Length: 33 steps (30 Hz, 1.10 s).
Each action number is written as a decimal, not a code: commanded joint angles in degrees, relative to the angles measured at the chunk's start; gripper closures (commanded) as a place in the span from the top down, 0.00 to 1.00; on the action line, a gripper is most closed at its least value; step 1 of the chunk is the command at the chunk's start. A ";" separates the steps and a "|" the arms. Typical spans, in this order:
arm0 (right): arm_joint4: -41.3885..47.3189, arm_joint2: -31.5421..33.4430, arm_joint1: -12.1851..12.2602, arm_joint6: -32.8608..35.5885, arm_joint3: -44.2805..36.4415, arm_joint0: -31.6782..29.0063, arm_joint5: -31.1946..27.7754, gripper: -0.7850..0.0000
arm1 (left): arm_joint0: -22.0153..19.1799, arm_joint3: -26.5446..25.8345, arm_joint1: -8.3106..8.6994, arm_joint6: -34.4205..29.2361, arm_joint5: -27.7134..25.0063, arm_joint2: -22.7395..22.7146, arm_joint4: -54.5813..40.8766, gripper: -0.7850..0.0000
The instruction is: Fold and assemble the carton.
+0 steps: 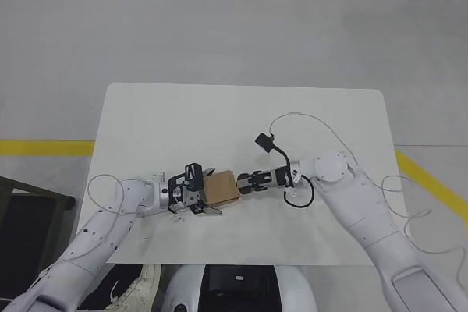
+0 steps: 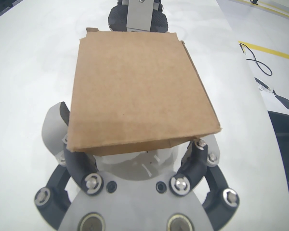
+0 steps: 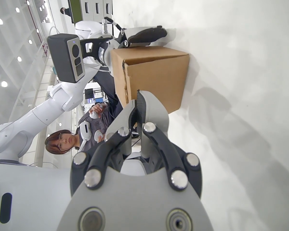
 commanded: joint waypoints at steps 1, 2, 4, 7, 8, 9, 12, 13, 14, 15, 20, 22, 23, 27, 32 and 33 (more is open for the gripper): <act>0.04 -0.33 -0.12 -0.19 0.21 0.15 -0.02 0.00 | -0.01 -0.04 0.00 0.06 -0.01 0.01 -0.03 1.00; 0.09 -0.51 -0.19 -0.20 0.32 0.22 -0.08 0.00 | -0.01 -0.06 0.00 0.06 0.00 0.03 -0.03 1.00; 0.20 -0.79 -0.31 -0.29 0.57 0.38 -0.05 0.00 | 0.01 -0.09 -0.02 0.00 -0.16 0.12 -0.10 1.00; 0.33 -1.04 -0.42 -0.43 0.70 0.60 -0.16 0.00 | -0.03 -0.14 -0.05 -0.07 -0.18 0.22 -0.16 1.00; 0.32 -1.07 -0.44 -0.43 0.68 0.69 -0.15 0.00 | -0.03 -0.17 -0.06 -0.04 -0.16 0.24 -0.18 1.00; 0.26 -1.07 -0.44 -0.51 0.67 0.75 -0.15 0.00 | -0.04 -0.17 -0.07 -0.04 -0.14 0.26 -0.18 1.00; 0.35 -1.07 -0.45 -0.66 0.64 0.69 -0.24 0.00 | -0.08 -0.19 -0.08 -0.07 -0.13 0.30 -0.22 1.00; 0.44 -1.02 -0.42 -0.58 0.75 0.63 -0.27 0.00 | -0.08 -0.25 -0.10 -0.07 -0.11 0.33 -0.26 1.00; 0.51 -0.93 -0.39 -0.61 0.83 0.56 -0.33 0.00 | -0.05 -0.30 -0.12 -0.06 -0.18 0.39 -0.34 1.00; 0.65 -0.83 -0.36 -0.64 0.84 0.44 -0.42 0.00 | -0.08 -0.35 -0.13 -0.14 -0.28 0.45 -0.35 1.00; 0.58 -0.11 -0.03 -0.72 0.46 -0.14 -0.39 0.01 | -0.28 -0.35 -0.23 -0.29 -0.15 0.59 -0.66 1.00; 0.32 0.66 0.27 -1.04 0.19 -0.40 -0.37 0.16 | -0.37 -0.25 -0.24 -0.25 -0.07 0.48 -0.90 1.00; 0.14 1.16 0.46 -1.24 0.02 -0.58 -0.34 0.20 | -0.37 -0.08 -0.22 -0.27 -0.16 0.38 -1.02 1.00; -0.73 3.37 1.37 -1.61 -1.51 -1.70 -0.06 0.39 | -0.16 0.32 0.14 -0.10 -0.70 -0.57 -0.96 1.00; -1.79 6.28 2.58 -2.12 -4.84 -3.80 0.50 0.90 | 0.93 -0.32 1.14 0.97 -2.49 -2.84 -0.39 1.00; -1.95 6.85 2.81 -2.19 -5.78 -4.24 0.47 1.00 | 1.21 -0.88 1.43 1.94 -2.96 -3.57 -0.50 1.00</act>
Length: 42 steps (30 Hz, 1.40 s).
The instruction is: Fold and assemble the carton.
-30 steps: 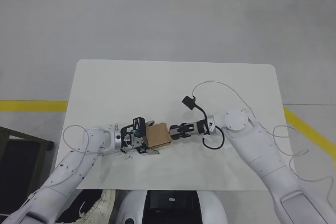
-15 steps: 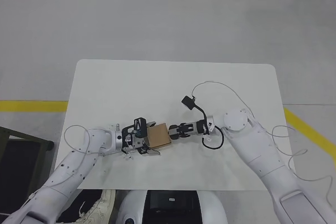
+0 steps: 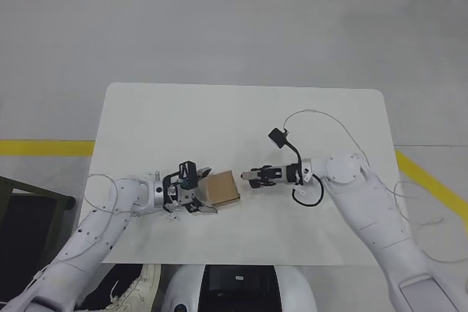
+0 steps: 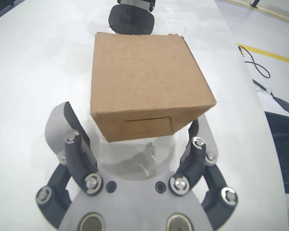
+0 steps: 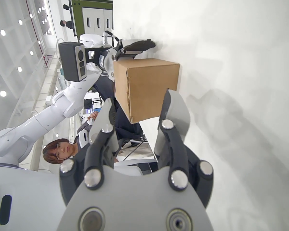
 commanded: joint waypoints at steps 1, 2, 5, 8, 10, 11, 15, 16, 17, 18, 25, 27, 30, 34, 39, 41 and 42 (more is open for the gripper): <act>-0.52 1.01 0.42 -0.10 -1.78 -0.76 0.01 1.00 | 0.69 -1.29 0.61 2.11 -0.39 -1.42 0.17 1.00; -1.06 1.48 0.65 -0.16 -2.89 -1.16 0.16 1.00 | 1.38 -2.04 1.02 3.44 -0.39 -2.15 0.24 1.00; -2.55 2.72 1.27 -0.36 -6.52 -2.43 1.12 1.00 | 3.10 -4.58 2.52 5.84 -0.39 -4.29 1.14 1.00; -3.29 3.75 1.78 -0.39 -10.33 -3.71 1.88 1.00 | 4.70 -6.75 4.16 7.47 -0.39 -6.31 0.83 1.00; -3.42 4.27 2.05 -0.21 -12.74 -4.53 1.98 1.00 | 5.44 -7.80 5.28 8.34 -0.39 -7.46 -0.20 1.00; -3.42 4.45 2.17 -0.01 -13.84 -4.87 1.97 1.00 | 5.74 -8.17 5.82 8.90 -0.39 -7.82 -1.15 1.00; -3.78 4.49 2.49 0.71 -17.64 -5.80 1.99 1.00 | 5.42 -6.92 7.66 8.16 -0.39 -10.49 -5.80 1.00; -3.94 4.42 2.54 0.80 -18.43 -5.94 1.92 1.00 | 4.98 -6.20 7.88 6.73 -0.39 -11.35 -6.57 1.00; -4.06 4.35 2.59 0.88 -19.12 -6.07 1.80 1.00 | 4.53 -5.28 7.97 4.73 0.17 -12.11 -7.25 1.00; -4.10 4.28 2.64 1.01 -19.80 -6.15 1.62 1.00 | 4.15 -4.30 7.92 2.58 1.33 -12.54 -8.48 1.00; -3.64 3.80 2.89 -0.27 -23.38 -8.20 1.11 1.00 | 0.66 -1.69 6.82 -6.05 8.21 -13.42 -18.73 1.00; -3.67 3.68 2.98 -0.67 -24.37 -8.93 0.60 1.00 | -0.65 -0.56 6.64 -7.45 9.51 -14.05 -20.99 1.00; -4.79 3.22 3.13 -0.76 -26.11 -9.66 -0.30 1.00 | -2.22 0.72 6.46 -8.69 9.98 -14.90 -24.04 1.00; -8.13 1.83 3.25 -0.58 -28.93 -9.82 -1.28 1.00 | -3.60 2.13 6.56 -10.16 8.70 -16.53 -27.30 1.00; -10.76 -0.78 3.08 -0.90 -31.00 -9.51 -1.58 1.00 | -3.89 2.25 6.80 -11.25 8.08 -17.95 -28.45 1.00; -10.20 -1.96 2.91 -0.73 -31.07 -9.25 -1.74 1.00 | -3.89 2.25 6.80 -11.25 8.08 -17.95 -28.45 1.00; -9.58 -2.58 2.80 -0.58 -31.00 -9.10 -1.84 1.00 | -3.89 2.25 6.80 -11.25 8.08 -17.95 -28.45 1.00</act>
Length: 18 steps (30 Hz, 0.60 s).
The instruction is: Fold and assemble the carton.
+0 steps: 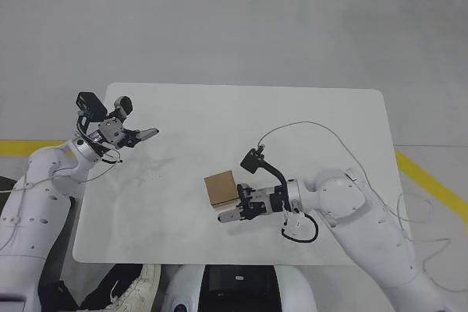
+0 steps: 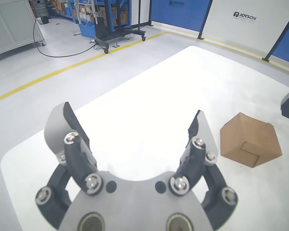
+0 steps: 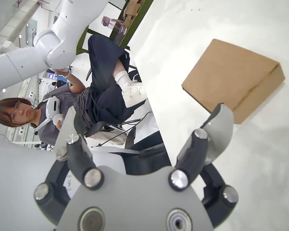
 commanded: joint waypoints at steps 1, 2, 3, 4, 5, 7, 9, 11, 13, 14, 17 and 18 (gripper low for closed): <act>1.03 -1.25 -0.20 0.45 0.12 0.31 -0.05 1.00 | 0.00 0.00 0.00 0.00 0.02 0.01 0.03 1.00; 2.13 -2.09 -0.35 0.93 0.28 0.44 0.05 1.00 | 0.00 0.00 0.00 0.00 0.02 0.01 0.03 1.00; 2.97 -2.60 -0.48 1.10 0.77 0.72 0.43 1.00 | 0.00 0.00 0.00 0.00 0.02 0.01 0.03 1.00; 3.64 -3.24 -0.60 1.49 1.41 0.94 1.26 1.00 | 0.00 0.00 0.00 0.00 0.02 0.01 0.03 1.00; 4.47 -3.99 -0.74 2.13 1.96 1.20 2.12 1.00 | 0.00 0.00 0.00 0.00 0.02 0.01 0.03 1.00; 5.42 -5.23 -0.98 3.12 3.26 1.84 3.45 1.00 | 0.00 0.00 0.00 0.00 0.02 0.01 0.03 1.00; 7.06 -6.58 -1.26 4.84 4.70 2.57 5.07 1.00 | 0.00 0.00 0.00 0.00 0.02 0.01 0.03 1.00; 7.56 -7.64 -1.51 5.70 6.36 3.39 5.81 1.00 | 0.00 0.00 0.00 0.00 0.02 0.01 0.03 1.00; 7.46 -8.40 -1.74 5.82 7.95 4.30 6.09 1.00 | 0.00 0.00 0.00 0.00 0.02 0.01 0.03 1.00; 7.20 -8.74 -1.84 5.74 8.96 4.70 6.43 1.00 | 0.00 0.00 0.00 0.00 0.02 0.01 0.03 1.00; 6.17 -9.56 -2.12 5.23 11.24 5.95 7.05 1.00 | 0.00 0.00 0.00 0.00 0.02 0.01 0.03 1.00; 6.21 -9.76 -2.21 5.07 11.83 6.21 7.06 1.00 | 0.00 0.00 0.00 0.00 0.02 0.01 0.03 1.00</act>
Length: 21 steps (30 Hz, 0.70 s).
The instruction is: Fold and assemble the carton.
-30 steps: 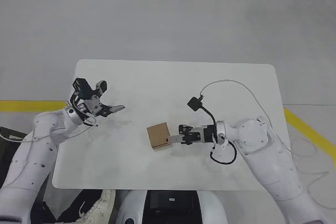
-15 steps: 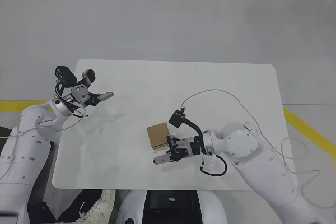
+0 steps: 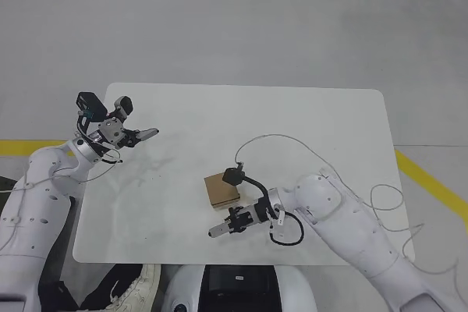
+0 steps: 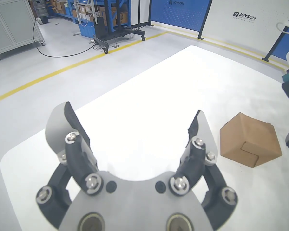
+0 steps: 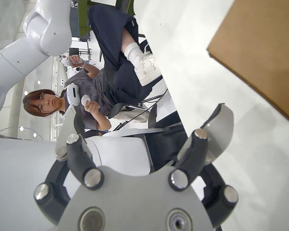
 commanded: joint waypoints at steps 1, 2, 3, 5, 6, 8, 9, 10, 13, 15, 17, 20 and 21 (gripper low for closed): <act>-0.21 -0.27 -0.12 -0.29 1.22 0.55 0.15 1.00 | 0.00 0.00 0.00 0.00 0.00 0.00 0.00 1.00; -0.50 -0.37 -0.17 -0.46 1.70 0.85 0.26 1.00 | 0.00 0.00 0.00 0.00 0.00 0.00 0.00 1.00; -0.43 -0.40 -0.21 -0.62 2.11 1.05 0.25 1.00 | 0.00 0.00 0.00 0.00 0.00 0.00 0.00 1.00; -0.88 -0.24 -0.23 -1.23 2.82 1.46 0.25 1.00 | 0.00 0.00 0.00 0.00 0.00 0.00 0.00 1.00; -0.93 -0.10 -0.22 -1.53 3.05 1.60 0.18 1.00 | 0.00 0.00 0.00 0.00 0.00 0.00 0.00 1.00; -0.89 0.29 -0.21 -2.08 3.57 1.96 -0.07 1.00 | 0.00 0.00 0.00 0.00 0.00 0.00 0.00 1.00; -0.75 0.49 -0.22 -2.30 3.93 2.23 -0.24 1.00 | 0.00 0.00 0.00 0.00 0.00 0.00 0.00 1.00; -0.77 0.65 -0.24 -2.46 4.45 2.63 -0.36 1.00 | 0.00 0.00 0.00 0.00 0.00 0.00 0.00 1.00; -1.44 0.45 -0.48 -2.55 6.30 4.34 -0.49 1.00 | 0.00 0.00 0.00 0.00 0.00 0.00 0.00 1.00; -1.89 -0.04 -0.76 -2.28 7.72 5.82 -0.57 1.00 | 0.00 0.00 0.00 0.00 0.00 0.00 0.00 1.00; -2.41 -0.66 -1.07 -1.92 9.14 7.32 -0.85 1.00 | 0.00 0.00 0.00 0.00 0.00 0.00 0.00 1.00; -4.72 -1.63 -1.40 -1.26 10.21 9.51 -2.16 1.00 | 0.00 0.00 0.00 0.00 0.00 0.00 0.00 1.00; -5.88 -1.96 -1.43 -0.85 10.27 10.08 -2.97 1.00 | 0.00 0.00 0.00 0.00 0.00 0.00 0.00 1.00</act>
